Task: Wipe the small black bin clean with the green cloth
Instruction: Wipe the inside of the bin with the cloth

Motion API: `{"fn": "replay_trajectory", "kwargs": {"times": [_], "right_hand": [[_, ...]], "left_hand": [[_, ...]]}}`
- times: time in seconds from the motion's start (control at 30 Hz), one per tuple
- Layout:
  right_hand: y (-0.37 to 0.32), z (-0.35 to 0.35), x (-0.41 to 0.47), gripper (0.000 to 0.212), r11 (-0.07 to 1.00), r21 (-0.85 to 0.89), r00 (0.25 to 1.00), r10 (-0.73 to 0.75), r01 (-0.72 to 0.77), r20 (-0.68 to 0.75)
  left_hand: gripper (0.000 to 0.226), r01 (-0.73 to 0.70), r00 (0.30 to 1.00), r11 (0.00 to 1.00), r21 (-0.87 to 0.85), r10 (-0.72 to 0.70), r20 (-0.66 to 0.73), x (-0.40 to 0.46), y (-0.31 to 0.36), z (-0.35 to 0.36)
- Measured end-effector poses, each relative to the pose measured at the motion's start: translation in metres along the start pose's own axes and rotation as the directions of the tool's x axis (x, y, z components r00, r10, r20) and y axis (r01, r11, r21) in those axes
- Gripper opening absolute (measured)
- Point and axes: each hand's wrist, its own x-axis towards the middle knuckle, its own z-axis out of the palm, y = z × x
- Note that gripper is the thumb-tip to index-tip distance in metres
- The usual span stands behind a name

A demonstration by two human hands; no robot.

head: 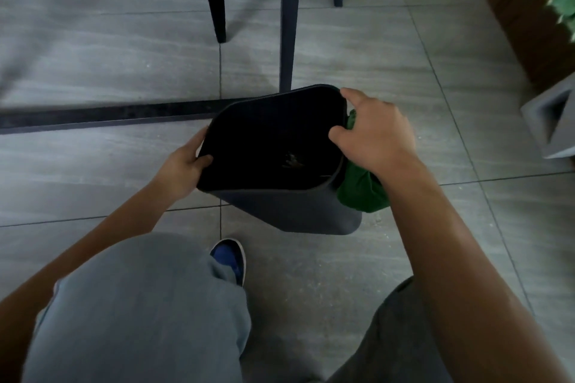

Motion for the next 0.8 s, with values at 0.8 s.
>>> {"fn": "replay_trajectory", "kwargs": {"times": [0.8], "right_hand": [[0.027, 0.056, 0.091, 0.068, 1.0, 0.002, 1.0, -0.016, 0.016, 0.017]], "left_hand": [[0.066, 0.006, 0.972, 0.904, 0.428, 0.094, -0.214, 0.011, 0.032, -0.018]]}}
